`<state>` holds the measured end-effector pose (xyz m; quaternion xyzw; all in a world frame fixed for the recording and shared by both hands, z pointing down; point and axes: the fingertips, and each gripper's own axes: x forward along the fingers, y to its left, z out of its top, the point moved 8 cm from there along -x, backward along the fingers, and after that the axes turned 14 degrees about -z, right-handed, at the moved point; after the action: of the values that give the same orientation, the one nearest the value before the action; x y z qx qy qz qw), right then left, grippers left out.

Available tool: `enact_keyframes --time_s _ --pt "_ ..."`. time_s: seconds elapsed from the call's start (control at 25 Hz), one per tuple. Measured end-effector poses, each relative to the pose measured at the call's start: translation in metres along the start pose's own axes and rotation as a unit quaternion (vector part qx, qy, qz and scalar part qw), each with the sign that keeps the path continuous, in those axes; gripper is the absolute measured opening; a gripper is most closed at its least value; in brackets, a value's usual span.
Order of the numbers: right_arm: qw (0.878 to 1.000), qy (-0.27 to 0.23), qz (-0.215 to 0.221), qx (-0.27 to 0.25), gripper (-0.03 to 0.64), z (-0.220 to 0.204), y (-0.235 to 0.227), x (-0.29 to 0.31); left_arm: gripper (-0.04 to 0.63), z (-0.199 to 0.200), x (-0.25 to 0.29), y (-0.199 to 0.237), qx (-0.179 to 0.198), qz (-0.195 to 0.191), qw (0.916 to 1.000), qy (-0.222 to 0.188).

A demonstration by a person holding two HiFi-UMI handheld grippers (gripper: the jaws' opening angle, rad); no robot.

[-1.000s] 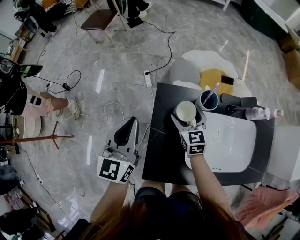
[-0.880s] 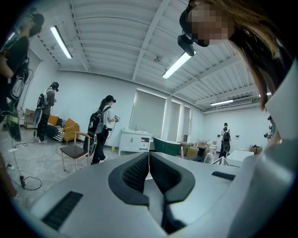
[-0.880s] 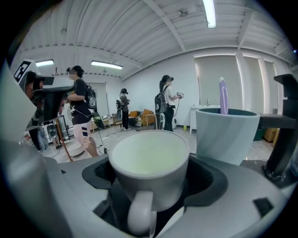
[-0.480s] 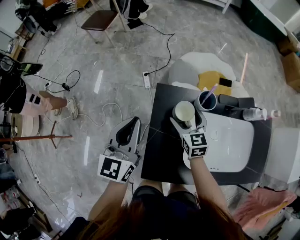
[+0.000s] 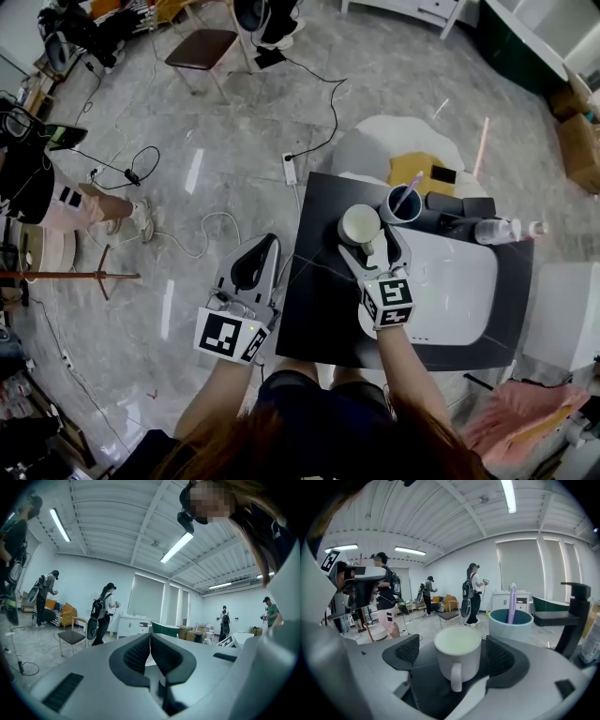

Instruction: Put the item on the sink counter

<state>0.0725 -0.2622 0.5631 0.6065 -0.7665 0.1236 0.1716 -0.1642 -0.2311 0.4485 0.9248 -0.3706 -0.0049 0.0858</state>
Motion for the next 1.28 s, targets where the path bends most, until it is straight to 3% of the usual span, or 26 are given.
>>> enact_keyframes --time_s 0.28,0.44,0.92,1.28 --pt "1.000 -0.027 0.007 -0.001 0.430 0.023 -0.004 -0.033 0.023 0.017 -0.006 -0.015 0.010 0.004 0.9998 -0.016" --pt "0.999 -0.045 0.006 0.002 0.375 0.042 -0.006 -0.054 0.023 0.032 -0.014 -0.028 0.017 0.007 0.9995 -0.025" --pt "0.994 -0.109 -0.013 -0.003 0.030 0.105 -0.012 -0.129 0.023 0.074 -0.032 -0.075 0.047 0.012 0.9974 -0.053" --pt "0.987 -0.156 0.009 0.032 0.017 0.144 -0.019 -0.176 0.023 0.100 -0.045 -0.098 0.066 0.021 0.9949 -0.073"
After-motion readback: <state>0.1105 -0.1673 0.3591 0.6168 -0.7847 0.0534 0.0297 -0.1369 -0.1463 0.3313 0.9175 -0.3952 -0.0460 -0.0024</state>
